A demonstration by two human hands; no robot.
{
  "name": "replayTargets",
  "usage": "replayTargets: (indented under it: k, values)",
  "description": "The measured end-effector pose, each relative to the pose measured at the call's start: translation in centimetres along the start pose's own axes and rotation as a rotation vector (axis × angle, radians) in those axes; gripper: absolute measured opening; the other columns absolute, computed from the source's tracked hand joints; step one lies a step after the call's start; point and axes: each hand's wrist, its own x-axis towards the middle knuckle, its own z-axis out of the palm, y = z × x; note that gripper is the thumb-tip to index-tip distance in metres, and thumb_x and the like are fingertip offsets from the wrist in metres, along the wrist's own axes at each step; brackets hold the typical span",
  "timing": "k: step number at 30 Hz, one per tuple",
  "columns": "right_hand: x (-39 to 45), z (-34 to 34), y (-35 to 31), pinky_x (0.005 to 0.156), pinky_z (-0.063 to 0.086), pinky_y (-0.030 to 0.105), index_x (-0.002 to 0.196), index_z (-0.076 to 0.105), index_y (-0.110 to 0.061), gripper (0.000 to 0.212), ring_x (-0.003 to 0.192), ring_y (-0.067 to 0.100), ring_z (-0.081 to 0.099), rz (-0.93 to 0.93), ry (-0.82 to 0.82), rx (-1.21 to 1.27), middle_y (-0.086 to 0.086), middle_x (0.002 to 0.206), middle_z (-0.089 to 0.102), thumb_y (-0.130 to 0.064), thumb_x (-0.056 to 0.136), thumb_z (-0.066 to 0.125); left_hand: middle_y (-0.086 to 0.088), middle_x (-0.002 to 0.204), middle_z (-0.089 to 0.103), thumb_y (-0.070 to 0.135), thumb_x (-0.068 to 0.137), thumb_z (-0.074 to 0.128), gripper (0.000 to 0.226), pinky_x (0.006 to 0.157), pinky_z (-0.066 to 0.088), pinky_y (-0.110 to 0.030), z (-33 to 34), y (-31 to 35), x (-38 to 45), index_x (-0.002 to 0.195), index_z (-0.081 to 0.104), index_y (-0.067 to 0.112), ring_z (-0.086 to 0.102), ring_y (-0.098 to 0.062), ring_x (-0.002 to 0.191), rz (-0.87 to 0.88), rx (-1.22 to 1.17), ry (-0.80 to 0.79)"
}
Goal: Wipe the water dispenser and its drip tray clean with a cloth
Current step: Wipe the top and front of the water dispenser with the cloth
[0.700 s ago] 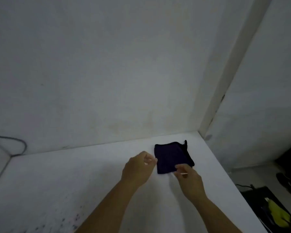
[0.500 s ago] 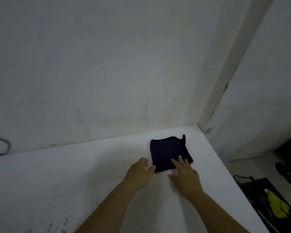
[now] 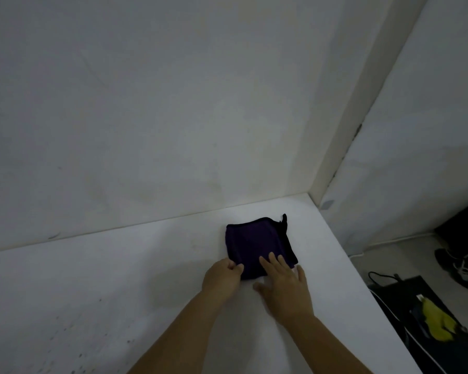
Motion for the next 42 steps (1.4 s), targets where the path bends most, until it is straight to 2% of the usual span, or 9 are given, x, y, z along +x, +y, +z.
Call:
replayTargets:
  k: [4, 6, 8, 11, 13, 21, 27, 33, 42]
  values:
    - [-1.5, 0.1, -1.1, 0.116, 0.012, 0.049, 0.15, 0.022, -0.034, 0.079, 0.141, 0.019, 0.032, -0.052, 0.047, -0.066, -0.001, 0.152, 0.035, -0.059, 0.083, 0.057, -0.01, 0.103, 0.065, 0.03, 0.098, 0.047, 0.025, 0.09, 0.052, -0.04, -1.1, -0.5, -1.9, 0.1, 0.059, 0.008, 0.063, -0.024, 0.094, -0.056, -0.381, 0.0]
    - [-2.3, 0.0, -2.2, 0.095, 0.044, 0.052, 0.13, 0.058, -0.031, 0.083, 0.094, 0.024, 0.067, -0.07, 0.133, -0.102, 0.0, 0.104, 0.07, -0.056, 0.055, 0.083, -0.015, 0.103, 0.066, 0.03, 0.098, 0.049, 0.029, 0.089, 0.054, -0.042, -1.7, -1.0, -3.4, 0.103, 0.059, 0.003, 0.066, -0.028, 0.094, -0.038, -0.419, 0.028]
    - [-3.3, -0.3, -3.3, 0.077, 0.052, 0.044, 0.103, 0.07, -0.03, 0.061, 0.065, 0.019, 0.064, -0.125, 0.175, -0.111, -0.005, 0.075, 0.066, -0.041, 0.046, 0.09, -0.016, 0.101, 0.067, 0.028, 0.097, 0.051, 0.029, 0.079, 0.055, -0.037, -2.5, -1.4, -5.0, 0.1, 0.059, 0.001, 0.068, -0.028, 0.09, -0.018, -0.447, 0.057]
    - [-4.3, -2.2, -5.3, 0.083, 0.042, 0.029, 0.106, 0.06, -0.032, 0.019, 0.089, 0.015, 0.061, -0.098, 0.039, 0.17, -0.008, 0.096, 0.063, -0.031, 0.087, 0.06, -0.016, 0.098, 0.069, 0.026, 0.096, 0.053, 0.022, 0.075, 0.055, -0.037, -5.2, -1.3, -6.8, 0.088, 0.059, 0.006, 0.07, -0.028, 0.083, 0.034, -0.461, 0.124]
    - [-4.5, -3.7, -6.5, 0.071, 0.042, 0.022, 0.095, 0.061, -0.029, 0.005, 0.085, 0.013, 0.059, -0.098, 0.009, 0.45, -0.007, 0.09, 0.061, -0.03, 0.09, 0.058, -0.013, 0.096, 0.068, 0.025, 0.097, 0.052, 0.02, 0.074, 0.054, -0.037, -7.6, -0.9, -8.1, 0.086, 0.057, 0.009, 0.07, -0.023, 0.077, 0.076, -0.459, 0.187]
    - [-7.3, -12.0, -14.6, 0.051, 0.043, 0.014, 0.078, 0.065, -0.024, 0.012, 0.059, 0.003, 0.061, -0.293, 0.008, 0.737, -0.004, 0.071, 0.067, -0.031, 0.088, 0.064, -0.004, 0.095, 0.065, 0.024, 0.083, 0.071, 0.03, 0.064, 0.05, -0.023, -17.9, -1.0, -16.0, 0.105, 0.05, 0.022, 0.065, -0.015, 0.077, 0.295, -0.427, 0.277]
    - [-9.8, -14.8, -22.3, 0.051, 0.05, 0.022, 0.075, 0.07, -0.02, 0.012, 0.063, 0.015, 0.069, -0.32, -0.066, 0.841, 0.0, 0.071, 0.072, -0.03, 0.08, 0.074, 0.012, 0.091, 0.056, 0.036, 0.078, 0.073, 0.008, 0.066, 0.037, -0.015, -24.3, -5.0, -21.9, 0.082, 0.066, 0.034, 0.053, -0.005, 0.088, 0.385, 0.102, 0.569]
    - [-13.2, -13.6, -32.5, 0.071, 0.057, 0.037, 0.095, 0.07, -0.007, 0.019, 0.083, 0.031, 0.071, -0.264, -0.256, 1.213, 0.014, 0.087, 0.074, -0.024, 0.091, 0.062, 0.006, 0.078, 0.07, 0.034, 0.08, 0.072, 0.011, 0.066, 0.052, -0.023, -29.5, -10.2, -26.8, 0.077, 0.069, 0.025, 0.062, -0.003, 0.064, 0.411, -0.239, 0.518]
    - [-19.3, -11.5, -46.2, 0.06, 0.051, 0.03, 0.112, 0.058, -0.014, 0.034, 0.07, 0.025, 0.067, -0.345, -0.408, 1.206, 0.016, 0.083, 0.071, 0.004, 0.084, 0.059, 0.0, 0.106, 0.071, 0.012, 0.092, 0.058, 0.019, 0.085, 0.054, -0.023, -39.6, -21.0, -32.5, 0.105, 0.067, 0.022, 0.068, -0.011, 0.095, 0.435, -0.447, 0.407]
